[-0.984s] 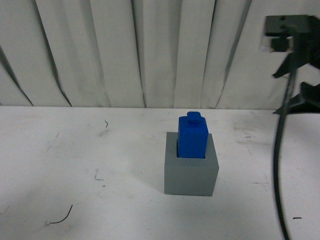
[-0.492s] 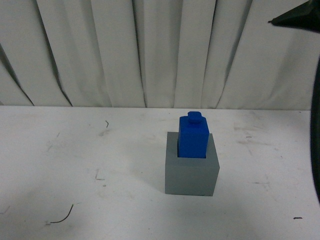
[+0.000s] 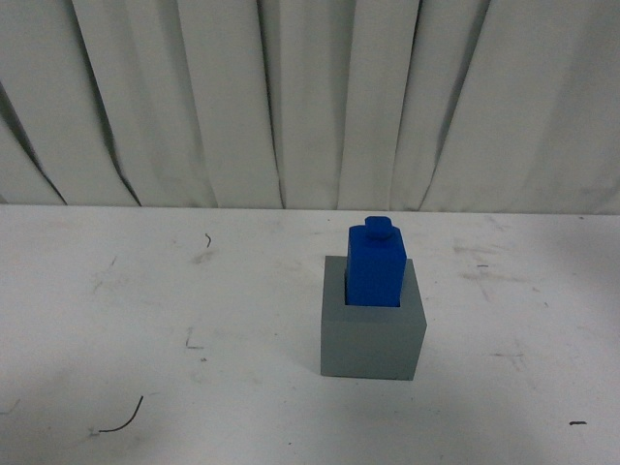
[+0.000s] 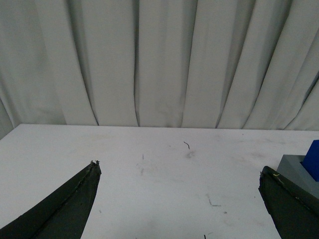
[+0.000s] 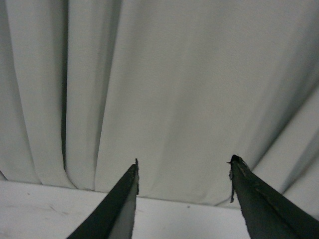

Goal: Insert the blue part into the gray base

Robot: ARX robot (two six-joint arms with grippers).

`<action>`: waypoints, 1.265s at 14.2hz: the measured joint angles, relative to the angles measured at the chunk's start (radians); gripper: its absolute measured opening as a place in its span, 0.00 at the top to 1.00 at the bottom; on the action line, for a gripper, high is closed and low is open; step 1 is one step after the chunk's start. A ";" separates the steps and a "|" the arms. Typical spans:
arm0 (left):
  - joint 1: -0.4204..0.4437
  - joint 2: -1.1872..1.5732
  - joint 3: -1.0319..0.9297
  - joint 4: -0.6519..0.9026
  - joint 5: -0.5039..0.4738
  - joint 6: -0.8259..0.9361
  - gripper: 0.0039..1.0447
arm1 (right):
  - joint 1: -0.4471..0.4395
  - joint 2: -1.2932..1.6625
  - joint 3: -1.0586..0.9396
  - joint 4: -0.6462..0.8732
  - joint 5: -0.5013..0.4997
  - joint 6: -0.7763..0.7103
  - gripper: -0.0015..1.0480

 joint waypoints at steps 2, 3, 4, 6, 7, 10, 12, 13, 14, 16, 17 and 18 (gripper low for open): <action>0.000 0.000 0.000 0.000 0.000 0.000 0.06 | -0.001 -0.133 -0.204 0.070 0.040 0.202 0.66; 0.000 0.000 0.000 0.000 0.000 0.000 0.06 | -0.001 -0.157 -0.281 0.085 0.039 0.239 0.78; 0.000 0.000 0.000 0.000 0.000 0.000 0.06 | -0.001 -0.190 -0.356 0.099 0.040 0.256 0.92; 0.000 0.000 0.000 0.000 0.000 0.000 0.06 | -0.001 -0.277 -0.441 0.131 0.039 0.270 0.98; 0.000 0.000 0.000 0.000 0.000 0.000 0.06 | -0.001 -0.314 -0.482 0.132 0.042 0.272 0.98; 0.000 0.000 0.000 0.000 0.000 0.000 0.06 | -0.001 -0.425 -0.584 0.113 0.042 0.273 0.98; 0.000 0.000 0.000 0.000 0.000 0.000 0.06 | -0.001 -0.506 -0.632 0.076 0.042 0.273 0.98; 0.000 0.000 0.000 0.000 0.000 0.000 0.06 | -0.001 -0.542 -0.651 0.056 0.042 0.273 0.98; 0.000 0.000 0.000 0.000 0.000 0.000 0.06 | -0.001 -0.587 -0.668 0.033 0.042 0.274 0.98; 0.000 0.000 0.000 0.000 0.000 0.000 0.06 | -0.001 -0.701 -0.703 -0.049 0.042 0.274 0.98; 0.000 0.000 0.000 0.000 0.000 0.000 0.06 | -0.001 -0.741 -0.714 -0.070 0.042 0.274 0.98; 0.000 0.000 0.000 0.000 0.000 0.000 0.06 | -0.001 -0.745 -0.741 -0.027 0.042 0.274 0.98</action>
